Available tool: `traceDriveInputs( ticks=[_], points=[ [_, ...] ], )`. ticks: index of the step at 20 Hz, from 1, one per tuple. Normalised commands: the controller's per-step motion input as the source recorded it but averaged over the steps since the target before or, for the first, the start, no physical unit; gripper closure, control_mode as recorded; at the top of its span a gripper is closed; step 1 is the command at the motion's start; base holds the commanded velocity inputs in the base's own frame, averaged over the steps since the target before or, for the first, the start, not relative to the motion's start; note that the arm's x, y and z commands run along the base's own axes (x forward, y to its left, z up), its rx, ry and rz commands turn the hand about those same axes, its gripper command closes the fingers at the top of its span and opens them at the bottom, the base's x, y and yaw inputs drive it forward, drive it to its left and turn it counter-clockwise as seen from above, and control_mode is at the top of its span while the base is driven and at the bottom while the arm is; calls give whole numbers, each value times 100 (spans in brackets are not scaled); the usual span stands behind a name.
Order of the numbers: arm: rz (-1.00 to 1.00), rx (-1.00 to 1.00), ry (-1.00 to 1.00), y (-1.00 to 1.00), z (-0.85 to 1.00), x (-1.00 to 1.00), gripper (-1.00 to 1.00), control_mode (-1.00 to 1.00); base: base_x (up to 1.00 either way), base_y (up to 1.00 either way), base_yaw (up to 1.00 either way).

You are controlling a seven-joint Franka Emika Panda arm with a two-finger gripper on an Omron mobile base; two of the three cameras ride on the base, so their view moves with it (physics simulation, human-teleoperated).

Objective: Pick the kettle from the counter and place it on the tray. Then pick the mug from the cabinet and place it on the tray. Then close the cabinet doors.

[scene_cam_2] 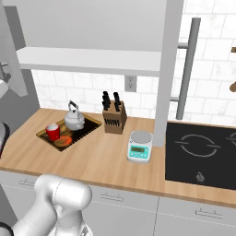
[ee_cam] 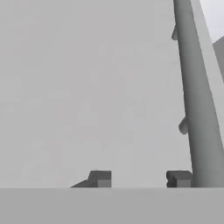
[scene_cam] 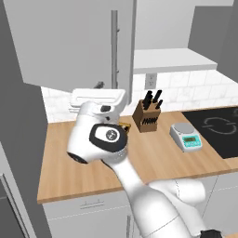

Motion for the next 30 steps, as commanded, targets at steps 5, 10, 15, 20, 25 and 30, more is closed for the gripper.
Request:
traceDriveInputs(
  ticks=[5,10,15,20,25,30],
  points=[
    [-7,16,41,-11,28,0,100,-100,0,0,0],
    [-1,23,22,-3,6,14,100,-100,0,0,0],
    [0,22,25,-21,4,3,100,-100,0,0,0],
    [-1,29,9,-3,0,18,100,-100,0,0,0],
    [-1,30,1,0,-15,21,100,-100,0,0,0],
    [0,30,0,0,-19,28,100,-100,0,0,0]
  ],
)
